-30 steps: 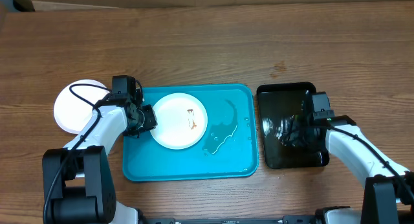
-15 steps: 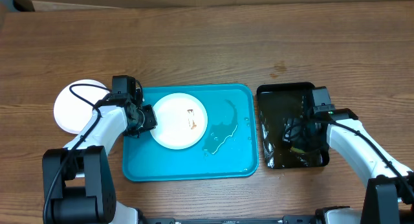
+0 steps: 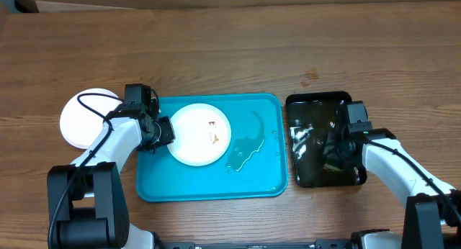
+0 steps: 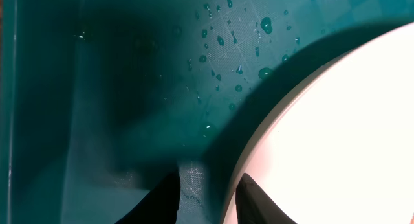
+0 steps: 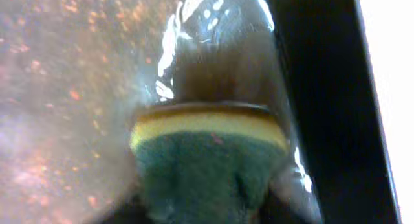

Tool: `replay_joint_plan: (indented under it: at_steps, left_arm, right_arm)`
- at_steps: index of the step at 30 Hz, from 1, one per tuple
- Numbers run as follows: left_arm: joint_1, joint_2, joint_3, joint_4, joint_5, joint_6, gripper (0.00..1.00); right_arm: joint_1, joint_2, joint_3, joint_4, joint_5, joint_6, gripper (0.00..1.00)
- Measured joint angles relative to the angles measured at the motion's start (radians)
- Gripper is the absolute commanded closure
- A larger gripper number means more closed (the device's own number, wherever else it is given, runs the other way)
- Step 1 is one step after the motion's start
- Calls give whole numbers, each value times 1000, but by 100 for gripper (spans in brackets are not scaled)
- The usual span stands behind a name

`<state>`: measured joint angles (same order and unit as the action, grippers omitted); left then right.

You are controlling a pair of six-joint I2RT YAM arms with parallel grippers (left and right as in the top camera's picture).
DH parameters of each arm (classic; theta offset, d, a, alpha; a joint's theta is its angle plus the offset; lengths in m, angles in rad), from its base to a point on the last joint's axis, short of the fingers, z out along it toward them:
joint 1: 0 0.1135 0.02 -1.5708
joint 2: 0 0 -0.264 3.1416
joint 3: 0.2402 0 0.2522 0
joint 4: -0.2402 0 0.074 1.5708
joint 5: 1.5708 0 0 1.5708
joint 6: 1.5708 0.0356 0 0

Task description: Clean dirty plates on tray and stack at the side

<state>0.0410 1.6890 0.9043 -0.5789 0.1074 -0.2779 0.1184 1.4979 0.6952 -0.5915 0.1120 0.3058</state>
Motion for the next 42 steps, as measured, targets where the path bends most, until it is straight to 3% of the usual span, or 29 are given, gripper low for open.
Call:
replay_joint_plan:
  at_steps: [1,2,3,4,5,11,14,16,17,18,19,25,32,39,42]
  left_arm:
    - [0,0,0,0,0,0,69]
    - [0,0,0,0,0,0,69]
    - [0,0,0,0,0,0,69]
    - [0,0,0,0,0,0,69]
    - [0,0,0,0,0,0,69]
    - [0,0,0,0,0,0,69]
    - [0,0,0,0,0,0,69]
    - [0,0,0,0,0,0,69]
    - [0,0,0,0,0,0,69]
    - [0,0,0,0,0,0,69]
    - [0,0,0,0,0,0,69]
    - [0,0,0,0,0,0,69]
    - [0,0,0,0,0,0,68]
    - [0,0,0,0,0,0,68]
    - [0,0,0,0,0,0,68]
  right_arm:
    - [0,0,0,2,-1,5,87]
    - [0,0,-1,6,-1,7,49]
    - [0,0,-1,12,-1,11,21]
    - [0,0,-2,17,-2,5,12]
    - [0,0,-2,24,-2,5,10]
    - [0,0,-2,99,0,1,10]
    - [0,0,-2,135,0,1,18]
    - [0,0,-2,145,0,1,37]
    - [0,0,-2,149,1,-2,56]
    - [0,0,-2,148,0,-4,64]
    - [0,0,-2,147,0,0,65]
    - [0,0,-2,122,-19,4,33]
    - [0,0,38,-19,-32,-36,18]
    - [0,-3,61,-112,-37,-47,29]
    - [0,-3,56,-95,-47,-45,28]
